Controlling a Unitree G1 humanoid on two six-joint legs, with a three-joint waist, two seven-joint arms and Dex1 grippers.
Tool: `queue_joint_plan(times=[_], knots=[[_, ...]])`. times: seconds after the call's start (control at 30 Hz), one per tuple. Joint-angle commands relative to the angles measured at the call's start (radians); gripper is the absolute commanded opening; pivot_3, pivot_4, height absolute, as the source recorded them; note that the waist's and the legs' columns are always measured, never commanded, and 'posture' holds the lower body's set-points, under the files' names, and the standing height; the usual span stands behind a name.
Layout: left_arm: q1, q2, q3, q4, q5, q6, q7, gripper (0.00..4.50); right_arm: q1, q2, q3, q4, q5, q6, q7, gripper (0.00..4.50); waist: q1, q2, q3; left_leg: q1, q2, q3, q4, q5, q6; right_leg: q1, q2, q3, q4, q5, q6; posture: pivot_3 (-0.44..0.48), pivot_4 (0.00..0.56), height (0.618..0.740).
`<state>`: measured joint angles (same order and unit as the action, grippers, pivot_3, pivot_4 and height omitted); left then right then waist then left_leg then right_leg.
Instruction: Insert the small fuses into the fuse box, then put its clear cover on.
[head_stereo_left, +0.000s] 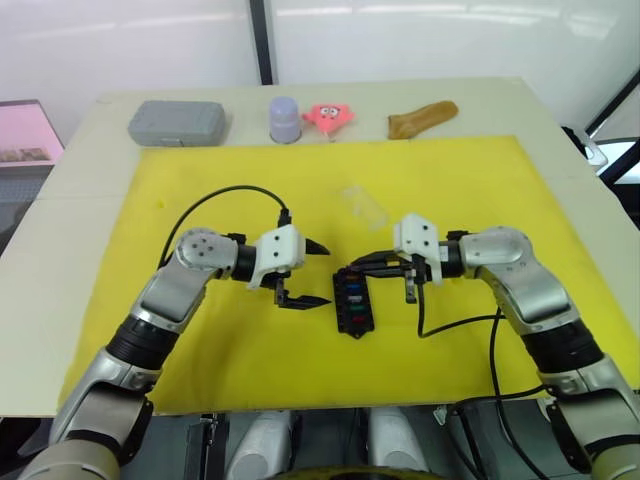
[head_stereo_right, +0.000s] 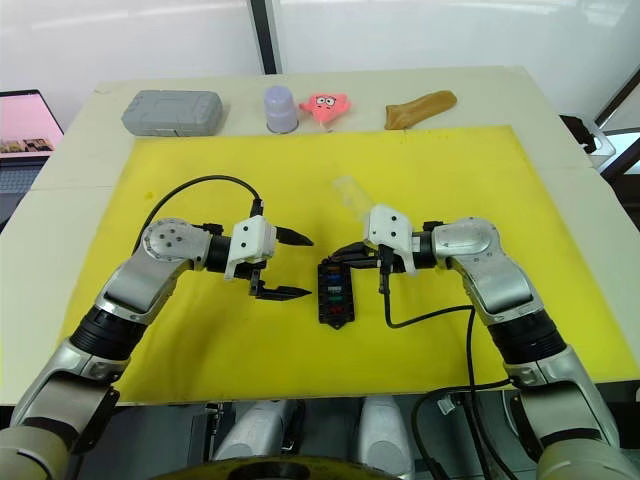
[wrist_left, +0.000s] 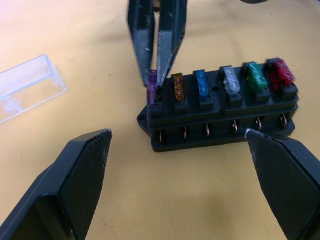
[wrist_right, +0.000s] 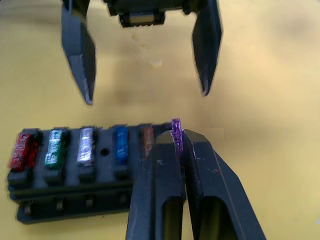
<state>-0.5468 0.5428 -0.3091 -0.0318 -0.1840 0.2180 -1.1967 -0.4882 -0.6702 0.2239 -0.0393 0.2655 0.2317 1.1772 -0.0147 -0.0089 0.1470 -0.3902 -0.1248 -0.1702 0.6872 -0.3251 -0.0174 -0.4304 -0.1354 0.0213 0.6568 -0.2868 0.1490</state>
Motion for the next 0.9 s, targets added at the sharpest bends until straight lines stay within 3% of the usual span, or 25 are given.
queue_joint_plan(times=[0.03, 0.37, 0.53, 0.9], knots=[[-0.015, -0.005, 0.004, -0.011, -0.011, 0.007, -0.006, 4.49, 0.004, -0.007, -0.020, -0.008, -0.008, -0.019, 0.001, 0.00, 0.000, 0.000, 0.000, 0.000, 0.000, 0.000, 0.000, 0.000, 0.000, 0.000, 0.000, 0.000, 0.000, 0.000, 0.000, 0.000, 0.150, 0.740], [-0.031, -0.014, 0.002, 0.017, 0.000, -0.014, -0.010, 4.49, -0.049, -0.027, -0.009, -0.034, -0.004, 0.030, 0.035, 0.00, 0.001, 0.000, 0.000, 0.000, 0.000, 0.000, 0.000, 0.000, 0.000, 0.000, 0.000, 0.000, 0.000, 0.000, 0.000, 0.000, 0.150, 0.740], [-0.033, -0.009, 0.002, 0.024, 0.007, -0.022, -0.012, 4.49, -0.122, -0.075, 0.021, -0.111, 0.022, 0.218, 0.085, 0.00, 0.000, 0.000, 0.000, 0.000, 0.000, 0.000, 0.000, 0.000, 0.000, 0.000, 0.000, 0.000, 0.000, 0.000, 0.000, 0.000, 0.150, 0.740], [-0.017, -0.007, 0.003, 0.012, 0.011, -0.028, -0.003, 4.49, -0.134, -0.076, 0.044, -0.143, -0.012, 0.252, 0.069, 0.00, 0.001, 0.000, 0.000, 0.000, 0.000, 0.000, 0.000, 0.000, 0.000, 0.000, 0.000, 0.000, 0.000, 0.000, 0.000, 0.000, 0.150, 0.740]])
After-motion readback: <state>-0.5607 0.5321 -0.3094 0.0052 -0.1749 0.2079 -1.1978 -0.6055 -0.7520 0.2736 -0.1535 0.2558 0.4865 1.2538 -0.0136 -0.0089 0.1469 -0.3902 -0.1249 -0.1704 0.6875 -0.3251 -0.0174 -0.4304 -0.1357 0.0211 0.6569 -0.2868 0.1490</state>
